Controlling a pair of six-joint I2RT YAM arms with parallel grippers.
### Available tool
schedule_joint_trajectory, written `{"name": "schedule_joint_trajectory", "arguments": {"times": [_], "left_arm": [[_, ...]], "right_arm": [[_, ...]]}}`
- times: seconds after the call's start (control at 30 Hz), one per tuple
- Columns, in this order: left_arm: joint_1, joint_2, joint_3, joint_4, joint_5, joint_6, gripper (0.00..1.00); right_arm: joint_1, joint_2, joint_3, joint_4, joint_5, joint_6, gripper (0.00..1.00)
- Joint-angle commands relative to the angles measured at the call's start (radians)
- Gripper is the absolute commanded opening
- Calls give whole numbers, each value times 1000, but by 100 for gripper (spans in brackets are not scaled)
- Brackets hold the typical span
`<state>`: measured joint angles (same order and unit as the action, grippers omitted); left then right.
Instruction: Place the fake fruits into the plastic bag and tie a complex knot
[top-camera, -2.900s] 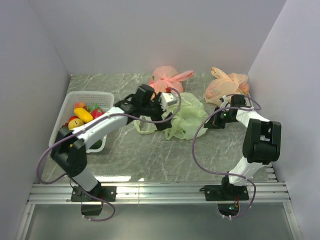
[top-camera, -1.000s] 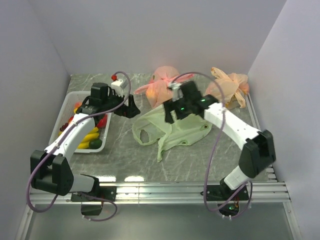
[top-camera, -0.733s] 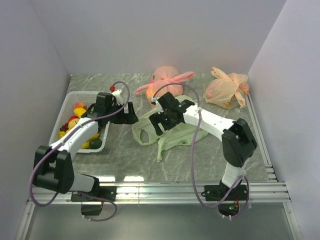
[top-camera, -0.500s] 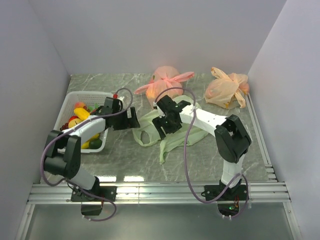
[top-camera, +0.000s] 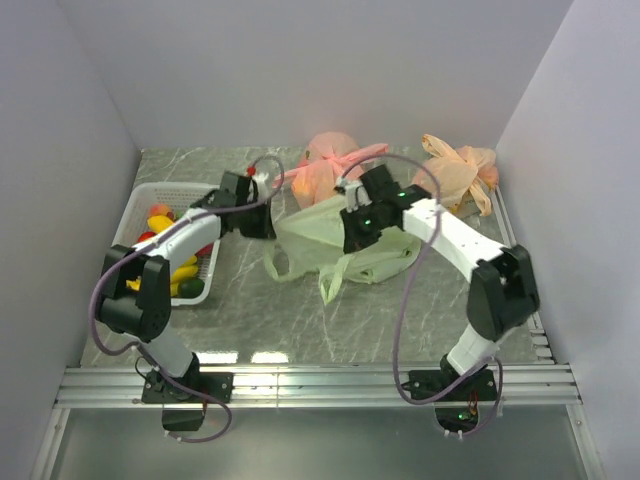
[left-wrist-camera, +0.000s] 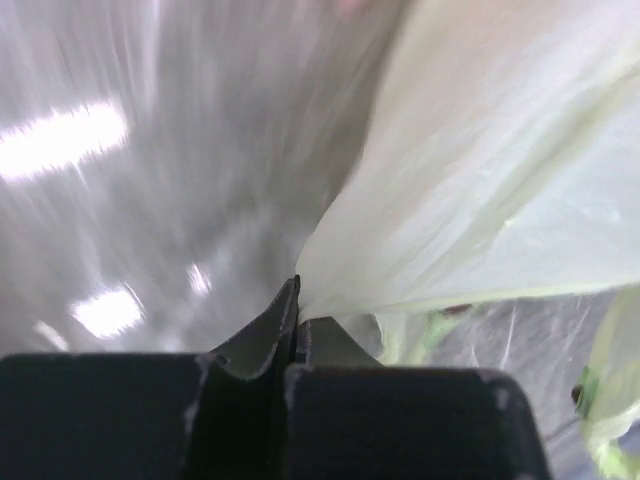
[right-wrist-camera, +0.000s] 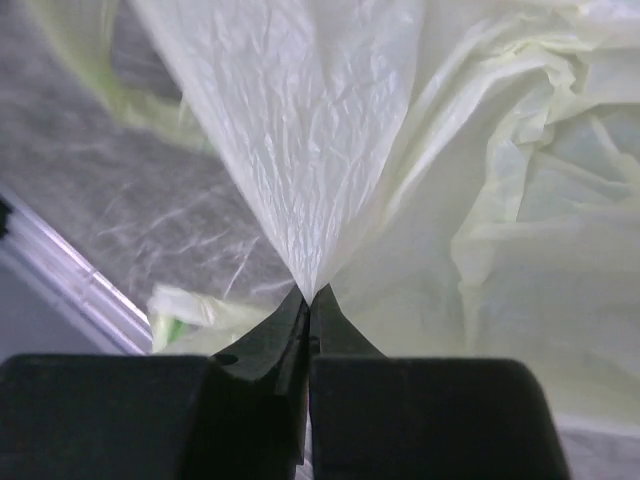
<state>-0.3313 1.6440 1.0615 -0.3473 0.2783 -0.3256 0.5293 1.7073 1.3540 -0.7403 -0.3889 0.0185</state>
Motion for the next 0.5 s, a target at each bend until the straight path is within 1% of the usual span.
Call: {"name": "schedule_joint_trajectory", "arguments": {"times": [0.0, 0.03, 0.07, 0.1, 0.13, 0.17, 0.2, 0.23, 0.27, 0.3, 0.33, 0.37, 0.43, 0.47], "left_arm": [[47, -100, 211, -96, -31, 438, 0], [55, -119, 250, -111, -19, 612, 0], [63, -137, 264, -157, 14, 704, 0], [67, -171, 288, -183, 34, 785, 0], [67, -185, 299, -215, 85, 919, 0], [67, -194, 314, -238, 110, 959, 0], [67, -196, 336, -330, 140, 1000, 0], [67, -191, 395, -387, 180, 1078, 0], [66, -181, 435, -450, 271, 1115, 0], [66, -156, 510, -566, 323, 1135, 0], [66, -144, 546, -609, 364, 1158, 0], [63, -130, 581, -669, 440, 1178, 0], [42, -96, 664, -761, 487, 1180, 0], [29, -86, 692, -781, 508, 1172, 0]], "right_arm": [[-95, -147, -27, -135, -104, -269, 0], [-109, -164, -47, -154, -79, -314, 0], [-133, -201, -59, -197, -62, -374, 0], [-144, -222, -73, -209, -41, -473, 0], [-150, -242, -105, -218, -15, -517, 0], [-160, -276, -119, -234, 30, -563, 0], [-163, -297, -133, -226, 77, -628, 0], [-167, -316, -168, -202, 123, -644, 0], [-172, -354, -185, -142, 206, -660, 0], [-176, -371, -216, -108, 246, -690, 0], [-178, -388, -229, -20, 290, -689, 1], [-183, -408, -234, 13, 332, -687, 3], [-186, -414, -219, 77, 428, -663, 17], [-189, -407, -198, 97, 439, -648, 25]]}}
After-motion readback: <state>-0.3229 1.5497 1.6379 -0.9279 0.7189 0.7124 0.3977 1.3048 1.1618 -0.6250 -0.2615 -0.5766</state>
